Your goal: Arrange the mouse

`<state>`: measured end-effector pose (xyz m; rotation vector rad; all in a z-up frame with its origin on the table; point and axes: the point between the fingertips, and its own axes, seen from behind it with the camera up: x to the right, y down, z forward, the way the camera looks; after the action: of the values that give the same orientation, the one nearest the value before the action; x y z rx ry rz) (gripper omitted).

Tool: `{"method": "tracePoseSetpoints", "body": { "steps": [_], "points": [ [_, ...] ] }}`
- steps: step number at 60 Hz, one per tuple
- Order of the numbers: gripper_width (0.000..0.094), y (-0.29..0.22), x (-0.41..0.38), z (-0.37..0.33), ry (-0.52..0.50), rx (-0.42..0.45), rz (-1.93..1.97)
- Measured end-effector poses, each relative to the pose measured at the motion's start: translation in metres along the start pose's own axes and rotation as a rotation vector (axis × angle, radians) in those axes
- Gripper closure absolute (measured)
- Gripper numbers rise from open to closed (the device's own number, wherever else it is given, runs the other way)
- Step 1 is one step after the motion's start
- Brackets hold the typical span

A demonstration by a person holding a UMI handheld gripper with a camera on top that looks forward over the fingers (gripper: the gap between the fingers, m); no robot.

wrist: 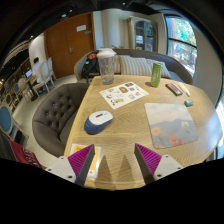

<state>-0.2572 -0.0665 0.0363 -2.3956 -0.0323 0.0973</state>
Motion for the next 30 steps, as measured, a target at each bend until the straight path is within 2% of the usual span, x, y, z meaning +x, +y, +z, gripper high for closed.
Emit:
{"method": "tracePoseSetpoints", "body": {
  "steps": [11, 30],
  "points": [
    [0.0111, 0.001, -0.059, 0.054, -0.067, 0.023, -0.025],
    [0.0125, -0.054, -0.069, 0.121, -0.004, 0.088, 0.020]
  ]
}}
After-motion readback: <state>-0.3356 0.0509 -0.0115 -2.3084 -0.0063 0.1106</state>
